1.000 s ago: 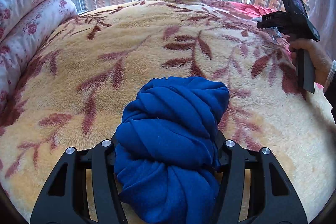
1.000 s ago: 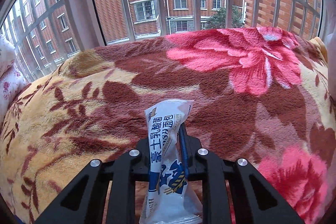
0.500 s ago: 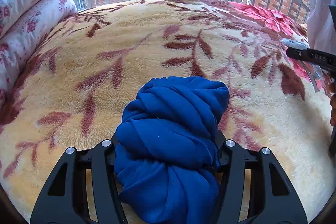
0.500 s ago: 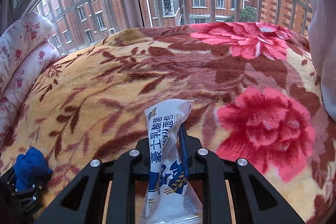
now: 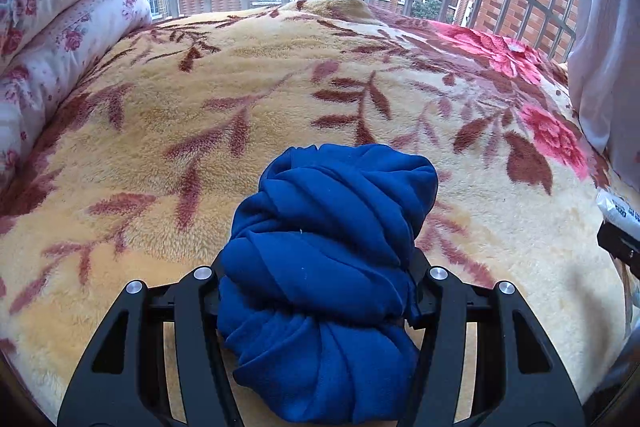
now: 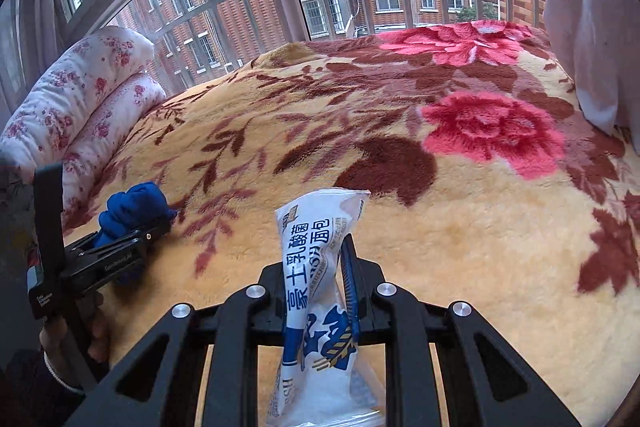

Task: Collect trash
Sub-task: 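Carry the blue cloth and snack wrapper off the bed to the orange bucket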

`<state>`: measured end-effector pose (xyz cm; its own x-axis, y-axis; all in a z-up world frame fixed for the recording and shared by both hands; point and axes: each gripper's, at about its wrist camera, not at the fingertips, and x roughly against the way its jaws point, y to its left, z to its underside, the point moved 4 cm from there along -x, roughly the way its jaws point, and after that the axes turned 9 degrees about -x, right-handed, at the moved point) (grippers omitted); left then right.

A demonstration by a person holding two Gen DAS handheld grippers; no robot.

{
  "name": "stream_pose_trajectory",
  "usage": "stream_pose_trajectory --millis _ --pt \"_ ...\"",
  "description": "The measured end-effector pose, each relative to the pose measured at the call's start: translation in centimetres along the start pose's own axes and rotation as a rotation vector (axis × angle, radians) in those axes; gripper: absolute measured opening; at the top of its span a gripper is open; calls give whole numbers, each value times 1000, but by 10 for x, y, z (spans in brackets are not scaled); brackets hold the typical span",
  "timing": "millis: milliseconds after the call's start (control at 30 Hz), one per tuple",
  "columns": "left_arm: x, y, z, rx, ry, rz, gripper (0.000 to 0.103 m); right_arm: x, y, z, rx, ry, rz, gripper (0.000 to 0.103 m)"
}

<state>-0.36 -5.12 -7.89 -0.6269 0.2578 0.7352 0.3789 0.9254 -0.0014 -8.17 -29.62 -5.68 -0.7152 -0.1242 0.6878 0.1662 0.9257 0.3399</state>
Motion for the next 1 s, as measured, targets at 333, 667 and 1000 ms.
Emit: stream_pose_trajectory --millis 333,667,1000 --pt "61 -11 49 -70 -48 36 56 59 15 67 59 -32 -13 20" --pt "134 -38 123 -217 -75 102 56 114 24 153 104 6 -78 20" --pt "138 -48 209 -362 40 130 56 105 17 223 153 143 -99 20"
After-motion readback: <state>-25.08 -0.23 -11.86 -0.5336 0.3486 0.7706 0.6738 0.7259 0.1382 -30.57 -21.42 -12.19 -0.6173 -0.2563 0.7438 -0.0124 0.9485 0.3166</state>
